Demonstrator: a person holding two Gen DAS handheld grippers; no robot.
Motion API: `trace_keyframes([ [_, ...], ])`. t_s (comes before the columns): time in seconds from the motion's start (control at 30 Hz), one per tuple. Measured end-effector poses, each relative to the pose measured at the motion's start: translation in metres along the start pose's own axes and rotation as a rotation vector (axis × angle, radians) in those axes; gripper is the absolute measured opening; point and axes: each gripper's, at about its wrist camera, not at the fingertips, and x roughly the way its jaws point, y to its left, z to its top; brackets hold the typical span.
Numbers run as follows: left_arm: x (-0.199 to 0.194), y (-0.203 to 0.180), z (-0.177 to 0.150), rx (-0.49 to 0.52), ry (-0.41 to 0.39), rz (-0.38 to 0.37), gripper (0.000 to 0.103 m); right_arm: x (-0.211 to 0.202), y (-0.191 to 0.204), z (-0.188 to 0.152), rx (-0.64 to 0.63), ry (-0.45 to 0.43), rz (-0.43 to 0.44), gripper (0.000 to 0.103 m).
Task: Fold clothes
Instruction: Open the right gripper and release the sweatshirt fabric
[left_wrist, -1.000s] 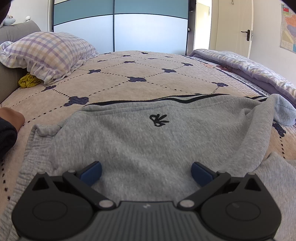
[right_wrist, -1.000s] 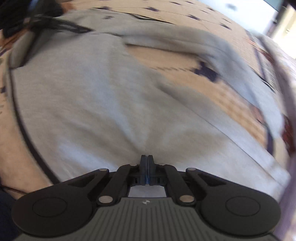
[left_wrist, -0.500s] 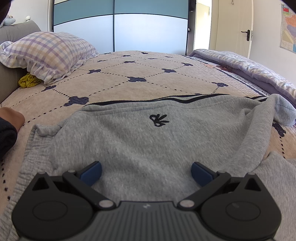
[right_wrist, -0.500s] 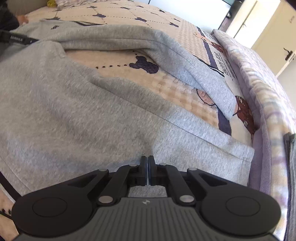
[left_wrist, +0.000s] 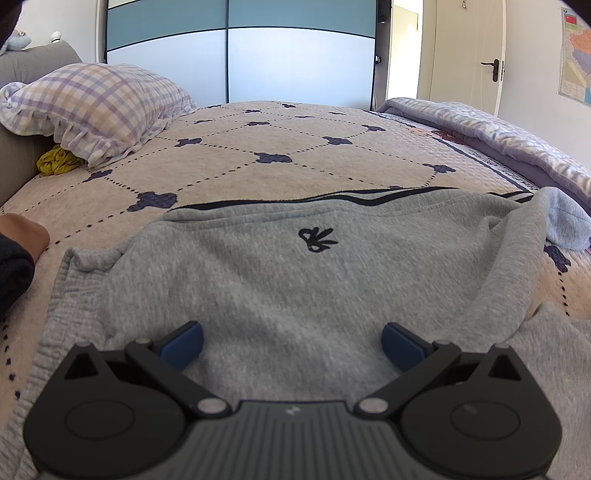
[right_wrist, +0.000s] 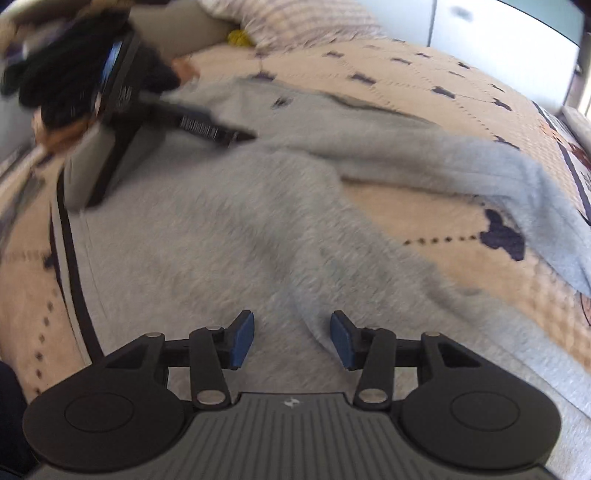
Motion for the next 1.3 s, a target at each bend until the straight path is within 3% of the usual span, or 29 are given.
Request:
trace_keyframes([
  [0.07,0.000,0.000,0.000,0.000,0.000,0.000,0.103,-0.007,-0.008,-0.006,0.015,0.025,-0.017,0.025],
  [0.1,0.000,0.000,0.000,0.000,0.000,0.000,0.103,-0.011,-0.013,-0.009,0.014,0.044,-0.038,0.003],
  [0.13,0.000,0.000,0.000,0.000,0.000,0.000,0.103,-0.016,-0.020,-0.016,0.013,0.068,-0.062,0.000],
  [0.33,0.000,0.000,0.000,0.000,-0.001,0.001,0.103,-0.050,-0.079,-0.067,0.147,0.147,-0.186,0.000],
  [0.47,0.000,-0.001,0.000,0.004,-0.001,0.005,0.103,-0.062,-0.089,-0.079,0.159,0.165,-0.288,0.004],
  [0.57,0.001,0.000,0.000,0.001,-0.003,0.003,0.103,-0.070,-0.093,-0.071,0.191,0.080,-0.256,0.011],
  [0.63,0.000,-0.001,0.000,0.002,-0.003,0.006,0.103,-0.065,-0.095,-0.055,0.205,0.022,-0.214,0.033],
  [0.7,0.000,-0.001,0.001,0.000,0.004,0.005,0.103,-0.057,-0.097,-0.038,0.205,-0.021,-0.196,0.040],
  [0.77,-0.004,0.000,0.004,-0.001,0.031,-0.003,0.103,-0.045,-0.109,-0.020,0.243,-0.060,-0.213,0.041],
  [0.83,-0.011,0.004,0.007,-0.014,0.057,-0.023,0.103,-0.039,-0.140,-0.007,0.396,-0.127,-0.216,0.046],
  [0.9,-0.029,0.008,0.006,-0.052,0.023,-0.023,0.103,-0.035,-0.187,-0.012,0.641,-0.189,-0.243,0.048],
  [1.0,-0.059,0.005,0.003,-0.019,-0.025,-0.025,0.103,-0.038,-0.252,-0.053,1.101,-0.276,-0.312,0.050],
  [1.07,-0.074,0.002,0.001,0.028,-0.038,-0.005,0.103,-0.044,-0.275,-0.090,1.358,-0.427,-0.216,0.050],
  [1.17,-0.084,0.003,0.001,0.042,-0.051,0.031,0.103,-0.038,-0.293,-0.111,1.529,-0.507,-0.188,0.049],
  [1.2,-0.085,0.006,0.002,0.034,-0.052,0.033,0.103,-0.034,-0.298,-0.103,1.502,-0.476,-0.215,0.040],
  [1.23,-0.086,0.009,0.004,0.026,-0.052,0.034,0.103,-0.029,-0.301,-0.087,1.430,-0.416,-0.259,0.022],
  [1.27,-0.088,0.011,0.005,0.018,-0.053,0.035,0.103,-0.023,-0.305,-0.070,1.357,-0.356,-0.301,0.011],
  [1.3,-0.089,0.014,0.007,0.010,-0.054,0.037,0.103,-0.026,-0.307,-0.052,1.284,-0.332,-0.345,0.006],
])
